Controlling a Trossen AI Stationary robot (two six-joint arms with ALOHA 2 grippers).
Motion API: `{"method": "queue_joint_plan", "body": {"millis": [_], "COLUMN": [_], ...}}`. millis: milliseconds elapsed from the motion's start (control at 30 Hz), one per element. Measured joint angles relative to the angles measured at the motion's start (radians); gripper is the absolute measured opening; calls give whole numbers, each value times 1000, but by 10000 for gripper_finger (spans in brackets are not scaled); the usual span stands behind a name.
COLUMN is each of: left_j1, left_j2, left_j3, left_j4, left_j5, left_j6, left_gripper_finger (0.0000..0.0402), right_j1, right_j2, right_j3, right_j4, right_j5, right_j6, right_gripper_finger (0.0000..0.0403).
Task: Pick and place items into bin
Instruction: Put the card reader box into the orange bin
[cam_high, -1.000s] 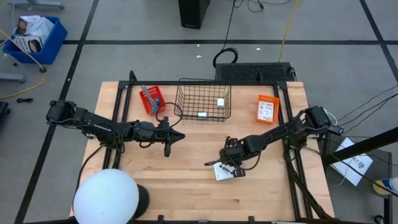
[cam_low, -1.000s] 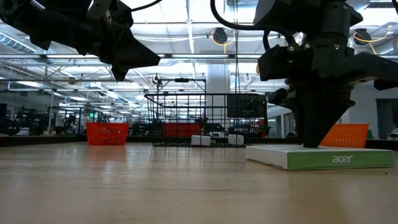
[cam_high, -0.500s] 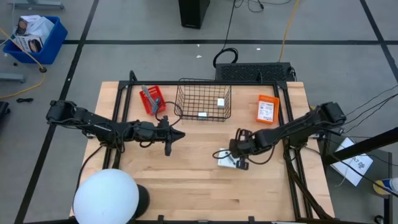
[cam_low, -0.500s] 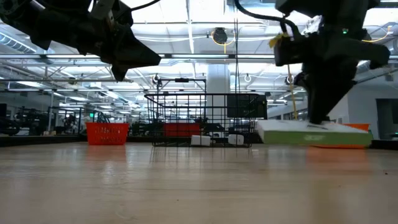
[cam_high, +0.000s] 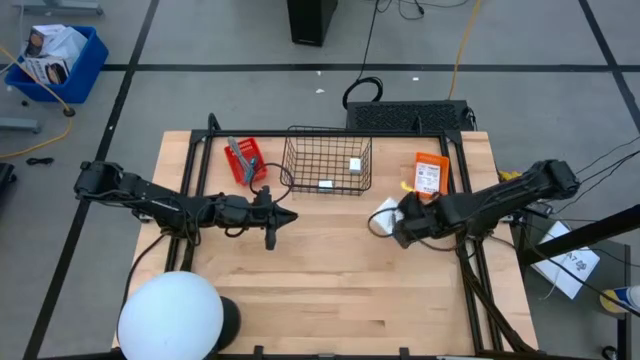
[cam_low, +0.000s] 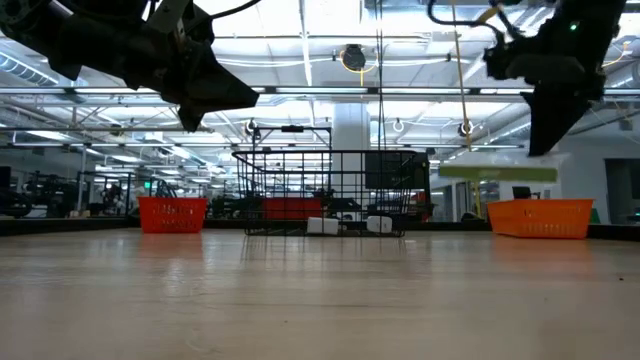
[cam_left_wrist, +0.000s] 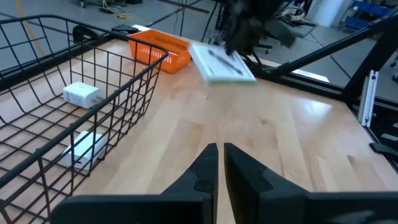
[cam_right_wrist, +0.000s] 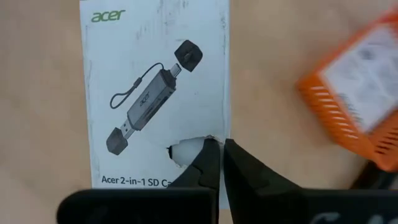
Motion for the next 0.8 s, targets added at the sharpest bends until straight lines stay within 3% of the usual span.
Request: {"method": "queue_joint_plan", "body": {"millis": [267,467,633,800], "left_j1": [-2,-2,-11,-14], "left_j2": [0,0,0,0], "left_j3": [0,0,0,0], "left_j4": [-1,-1,-1,0], "left_j5": [0,0,0,0], "left_j6": [-42,-47,-48,-46], "left_gripper_finger": [31,31,31,31], "right_j1": [-52,-185,-347,-518], "right_j2": [-219,-334,-353,-301], "right_j3": [2,2,2,2], "right_j4": [-196,-328,-354,-233], "right_j5": [168,224,222,216], "right_j6": [334,426,426,251], "right_gripper_finger": [0,0,0,0]}}
